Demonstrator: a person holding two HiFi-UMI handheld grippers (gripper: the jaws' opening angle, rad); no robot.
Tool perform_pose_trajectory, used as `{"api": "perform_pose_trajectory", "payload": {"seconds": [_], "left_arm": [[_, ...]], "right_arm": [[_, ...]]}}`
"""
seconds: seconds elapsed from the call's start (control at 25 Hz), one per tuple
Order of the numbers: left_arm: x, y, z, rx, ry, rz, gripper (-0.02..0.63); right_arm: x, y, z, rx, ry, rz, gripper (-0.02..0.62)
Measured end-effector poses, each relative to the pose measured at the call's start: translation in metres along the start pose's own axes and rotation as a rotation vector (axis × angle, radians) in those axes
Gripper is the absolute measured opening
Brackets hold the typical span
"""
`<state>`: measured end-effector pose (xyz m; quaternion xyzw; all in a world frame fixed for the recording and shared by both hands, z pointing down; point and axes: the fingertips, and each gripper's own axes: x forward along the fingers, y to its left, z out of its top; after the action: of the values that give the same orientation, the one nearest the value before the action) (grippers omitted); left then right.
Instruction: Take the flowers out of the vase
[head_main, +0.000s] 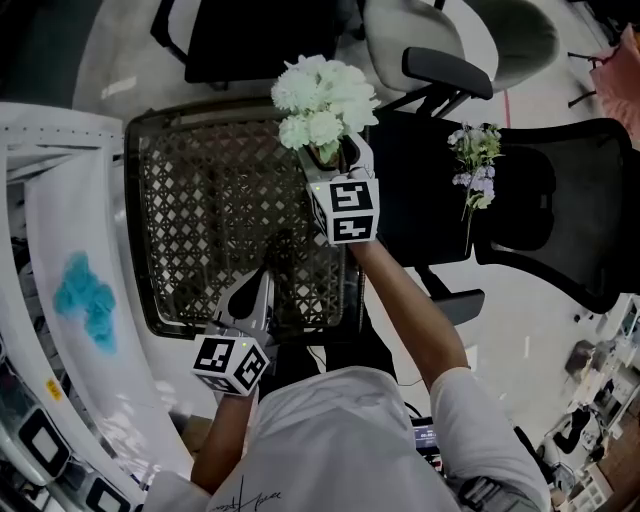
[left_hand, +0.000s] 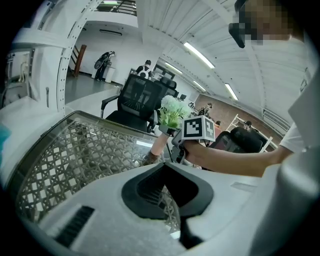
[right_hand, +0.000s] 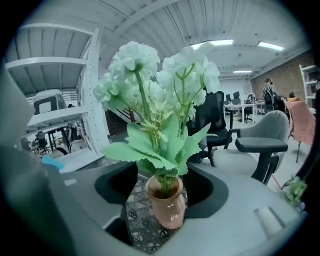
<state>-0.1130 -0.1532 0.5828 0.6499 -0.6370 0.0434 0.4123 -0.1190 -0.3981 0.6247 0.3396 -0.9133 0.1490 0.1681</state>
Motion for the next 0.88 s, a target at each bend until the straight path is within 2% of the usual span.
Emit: {"api": "perform_pose_trajectory", "payload": {"seconds": [0.08, 0.52, 0.88], "left_arm": [[0.001, 0.002, 0.0, -0.005, 0.0, 0.001, 0.002], [-0.011, 0.002, 0.011, 0.001, -0.025, 0.015, 0.002], [0.0, 0.004, 0.014, 0.001, -0.048, -0.004, 0.001]], "right_arm": [[0.0, -0.001, 0.0, 0.004, -0.005, 0.001, 0.275], [-0.004, -0.006, 0.008, -0.027, -0.014, -0.026, 0.147], [-0.004, -0.014, 0.004, -0.054, -0.014, -0.05, 0.123]]}}
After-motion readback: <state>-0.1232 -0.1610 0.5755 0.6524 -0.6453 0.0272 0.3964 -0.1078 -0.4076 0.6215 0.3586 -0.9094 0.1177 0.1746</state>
